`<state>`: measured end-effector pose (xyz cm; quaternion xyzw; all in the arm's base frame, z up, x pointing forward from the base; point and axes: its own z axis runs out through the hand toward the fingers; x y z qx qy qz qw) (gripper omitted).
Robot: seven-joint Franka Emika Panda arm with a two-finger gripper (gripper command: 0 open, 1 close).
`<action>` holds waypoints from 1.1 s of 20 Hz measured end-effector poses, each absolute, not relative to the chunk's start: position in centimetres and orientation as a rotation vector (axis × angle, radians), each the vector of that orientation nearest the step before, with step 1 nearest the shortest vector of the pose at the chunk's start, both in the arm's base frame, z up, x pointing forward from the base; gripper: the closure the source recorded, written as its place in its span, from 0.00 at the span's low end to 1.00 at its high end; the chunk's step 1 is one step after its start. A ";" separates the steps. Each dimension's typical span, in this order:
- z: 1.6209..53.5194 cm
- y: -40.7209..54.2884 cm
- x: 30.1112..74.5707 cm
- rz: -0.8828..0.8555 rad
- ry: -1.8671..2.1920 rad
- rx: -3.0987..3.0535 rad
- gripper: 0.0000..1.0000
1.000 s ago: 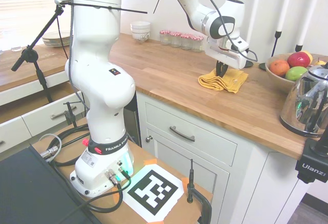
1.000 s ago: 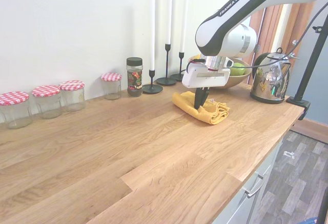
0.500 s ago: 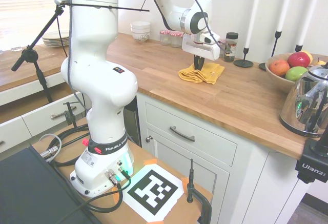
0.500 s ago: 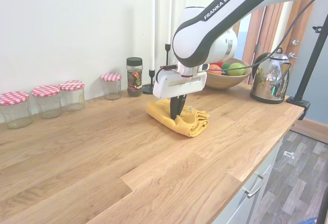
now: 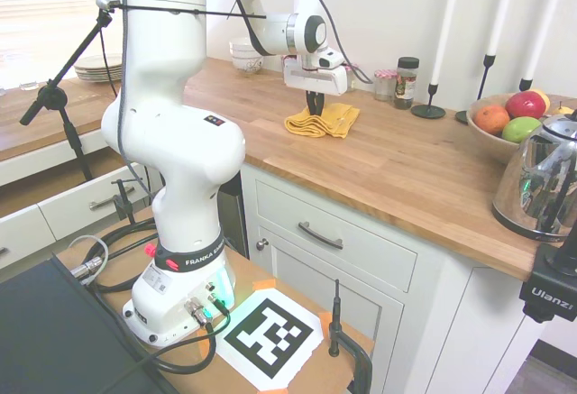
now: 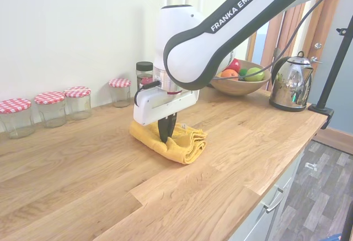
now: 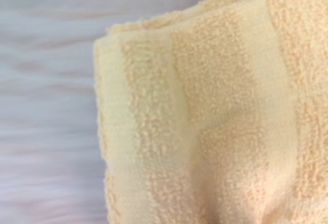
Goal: Wipe the counter
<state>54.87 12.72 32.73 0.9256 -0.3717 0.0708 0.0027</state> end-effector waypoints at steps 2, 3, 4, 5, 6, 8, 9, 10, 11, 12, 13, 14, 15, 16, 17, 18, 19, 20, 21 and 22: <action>32.7 15.0 54.3 0.230 -1.125 2.914 1.00; 32.6 16.2 53.9 0.241 -1.096 2.918 1.00; 32.6 17.3 53.5 0.252 -1.070 2.920 1.00; 32.5 18.6 53.0 0.263 -1.042 2.922 1.00; 32.5 19.7 52.6 0.273 -1.017 2.925 1.00; 32.4 21.7 51.7 0.291 -0.972 2.928 1.00; 32.4 22.3 51.3 0.299 -0.955 2.928 1.00; 32.3 22.8 51.1 0.306 -0.940 2.927 1.00; 32.3 23.1 50.9 0.311 -0.929 2.927 1.00; 32.3 23.2 50.8 0.314 -0.923 2.927 1.00; 32.3 23.2 50.8 0.314 -0.922 2.927 1.00; 32.3 23.2 50.8 0.314 -0.923 2.927 1.00; 32.3 23.2 50.8 0.314 -0.924 2.926 1.00; 32.3 23.2 50.8 0.314 -0.925 2.926 1.00; 32.3 23.1 50.8 0.314 -0.926 2.926 1.00; 32.3 23.0 50.9 0.312 -0.932 2.925 1.00; 32.3 22.9 50.9 0.308 -0.945 2.925 1.00; 32.3 22.7 51.0 0.301 -0.962 2.925 1.00; 32.3 22.5 51.1 0.293 -0.979 2.927 1.00; 32.3 22.2 51.3 0.283 -0.995 2.929 1.00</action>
